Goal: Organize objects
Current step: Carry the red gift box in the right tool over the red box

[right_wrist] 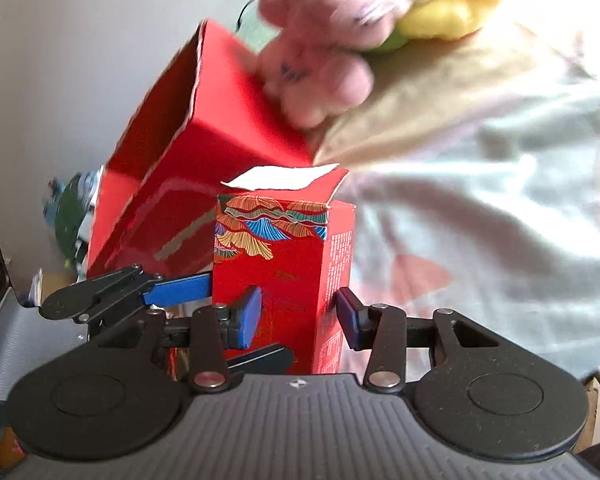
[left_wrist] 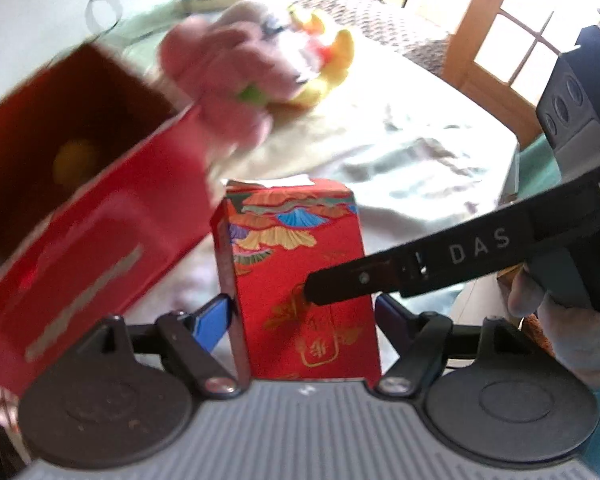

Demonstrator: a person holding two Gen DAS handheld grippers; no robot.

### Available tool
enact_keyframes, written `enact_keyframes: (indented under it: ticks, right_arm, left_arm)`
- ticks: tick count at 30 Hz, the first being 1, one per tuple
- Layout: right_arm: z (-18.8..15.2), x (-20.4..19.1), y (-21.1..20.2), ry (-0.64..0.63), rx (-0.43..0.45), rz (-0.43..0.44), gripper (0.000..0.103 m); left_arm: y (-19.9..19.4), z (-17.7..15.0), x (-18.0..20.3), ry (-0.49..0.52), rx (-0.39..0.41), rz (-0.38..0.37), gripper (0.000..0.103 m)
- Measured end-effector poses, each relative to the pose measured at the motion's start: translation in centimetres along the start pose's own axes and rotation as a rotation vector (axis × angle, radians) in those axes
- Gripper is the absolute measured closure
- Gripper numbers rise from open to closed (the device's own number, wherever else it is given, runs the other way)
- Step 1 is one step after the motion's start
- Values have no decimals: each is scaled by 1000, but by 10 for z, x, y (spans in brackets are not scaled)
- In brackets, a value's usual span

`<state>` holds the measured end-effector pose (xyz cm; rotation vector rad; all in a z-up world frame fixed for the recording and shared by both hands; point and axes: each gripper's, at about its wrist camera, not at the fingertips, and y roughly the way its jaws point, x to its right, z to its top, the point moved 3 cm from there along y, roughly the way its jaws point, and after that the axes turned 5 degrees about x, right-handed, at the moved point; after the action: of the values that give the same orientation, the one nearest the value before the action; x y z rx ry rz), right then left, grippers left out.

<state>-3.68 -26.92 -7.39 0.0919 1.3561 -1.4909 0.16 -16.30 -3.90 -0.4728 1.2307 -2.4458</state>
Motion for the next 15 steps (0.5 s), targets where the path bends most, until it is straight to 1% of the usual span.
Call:
enact_keyframes:
  ticks: [4, 8, 11, 15]
  right_arm:
    - [10, 2, -24, 6, 85, -15, 58]
    - [30, -7, -42, -23, 179, -11, 58]
    - [48, -25, -51, -95, 244, 0, 58]
    - [70, -55, -49, -206, 299, 40, 58]
  left_arm:
    - [-5, 26, 13, 64, 67, -7, 26]
    - [-20, 49, 20, 86, 157, 2, 26]
    - [-27, 64, 19, 79, 221, 19, 26]
    - [-58, 77, -1, 52, 309, 73, 26]
